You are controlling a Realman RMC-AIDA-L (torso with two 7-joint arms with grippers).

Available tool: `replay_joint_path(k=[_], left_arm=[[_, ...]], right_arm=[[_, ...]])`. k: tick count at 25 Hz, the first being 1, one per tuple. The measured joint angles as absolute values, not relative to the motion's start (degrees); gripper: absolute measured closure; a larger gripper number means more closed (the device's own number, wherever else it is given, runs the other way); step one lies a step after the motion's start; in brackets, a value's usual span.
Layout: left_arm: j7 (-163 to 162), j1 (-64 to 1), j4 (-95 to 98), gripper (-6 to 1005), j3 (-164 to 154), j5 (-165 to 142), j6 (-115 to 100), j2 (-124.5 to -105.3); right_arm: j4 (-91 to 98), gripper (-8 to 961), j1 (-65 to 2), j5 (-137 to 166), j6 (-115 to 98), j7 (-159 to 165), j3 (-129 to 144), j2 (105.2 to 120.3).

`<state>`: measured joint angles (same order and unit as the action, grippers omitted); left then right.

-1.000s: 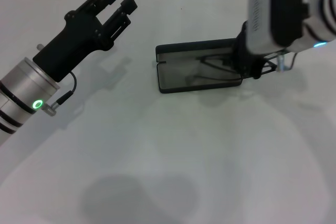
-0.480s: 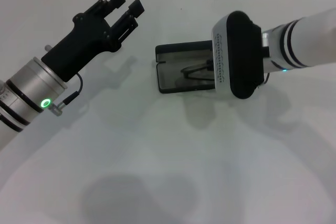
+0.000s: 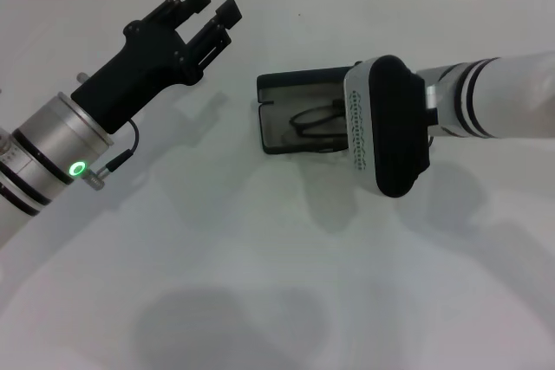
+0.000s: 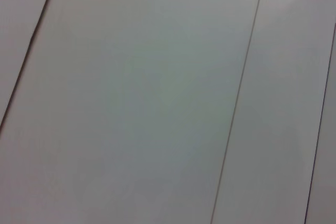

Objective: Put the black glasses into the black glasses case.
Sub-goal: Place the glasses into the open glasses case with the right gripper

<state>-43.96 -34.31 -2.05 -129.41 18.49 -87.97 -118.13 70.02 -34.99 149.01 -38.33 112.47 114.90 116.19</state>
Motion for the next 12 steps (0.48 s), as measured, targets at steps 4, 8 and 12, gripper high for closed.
replay_joint_path(k=[4,8,12], left_arm=[[-44.1,-34.3,-2.1,437,-129.4,18.4,-88.0,-118.13],[-44.1,-34.4,-2.0,437,-129.4,18.4,-88.0,-118.09],[-44.2,-34.4,-1.9,437,-129.5,18.4,-88.0,-117.98]], right_arm=[[69.5,887,-33.4,150.4,-33.8,112.5,117.0,116.19],[69.1,885,-32.1,151.3,-30.1,112.4,118.4,116.19],[67.7,883,-32.1,151.3,-27.2,112.3,119.0,116.19]])
